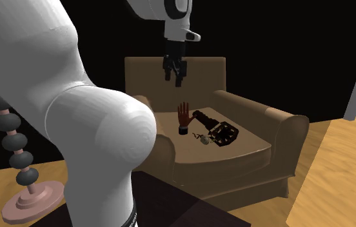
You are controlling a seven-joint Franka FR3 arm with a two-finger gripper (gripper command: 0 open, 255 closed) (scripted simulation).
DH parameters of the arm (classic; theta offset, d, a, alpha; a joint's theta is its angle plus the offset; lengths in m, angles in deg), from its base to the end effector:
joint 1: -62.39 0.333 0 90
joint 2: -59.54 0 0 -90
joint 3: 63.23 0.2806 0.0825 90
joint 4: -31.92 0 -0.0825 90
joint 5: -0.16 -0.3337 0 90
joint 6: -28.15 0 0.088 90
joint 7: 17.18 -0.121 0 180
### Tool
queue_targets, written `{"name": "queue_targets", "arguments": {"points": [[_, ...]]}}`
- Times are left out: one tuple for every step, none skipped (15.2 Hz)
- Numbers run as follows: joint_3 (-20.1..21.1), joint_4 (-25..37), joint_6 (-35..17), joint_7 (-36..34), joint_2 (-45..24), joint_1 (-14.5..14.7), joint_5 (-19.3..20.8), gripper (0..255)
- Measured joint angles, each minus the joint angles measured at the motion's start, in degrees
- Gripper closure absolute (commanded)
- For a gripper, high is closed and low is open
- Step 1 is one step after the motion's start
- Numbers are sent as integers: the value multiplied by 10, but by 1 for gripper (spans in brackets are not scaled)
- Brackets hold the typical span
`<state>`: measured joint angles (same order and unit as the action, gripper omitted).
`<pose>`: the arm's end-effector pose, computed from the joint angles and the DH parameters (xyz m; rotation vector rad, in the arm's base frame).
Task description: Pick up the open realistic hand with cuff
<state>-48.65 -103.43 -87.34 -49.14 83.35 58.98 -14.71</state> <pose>0.3900 0.1002 0.4575 -2.9050 0.7197 -0.0138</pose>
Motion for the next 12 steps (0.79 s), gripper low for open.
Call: {"name": "queue_targets", "arguments": {"points": [[5,10,-13,-20,-22,-5,-1,0],[15,19,-28,-44,-46,-8,-2,0],[19,25,-41,-64,-66,-12,-2,0],[25,36,-55,-86,-89,-15,0,0],[30,51,-67,-108,-116,-19,3,0],[35,55,-81,-130,-134,-21,3,0],[39,70,-92,-153,-159,-24,7,0],[43,79,-106,-176,-182,-25,10,0],[47,98,-115,-202,-209,-25,17,0],[47,112,-127,-224,-235,-27,23,0],[47,123,-136,-245,-255,-27,26,0],[47,139,-145,-268,-280,-26,32,0]]}}
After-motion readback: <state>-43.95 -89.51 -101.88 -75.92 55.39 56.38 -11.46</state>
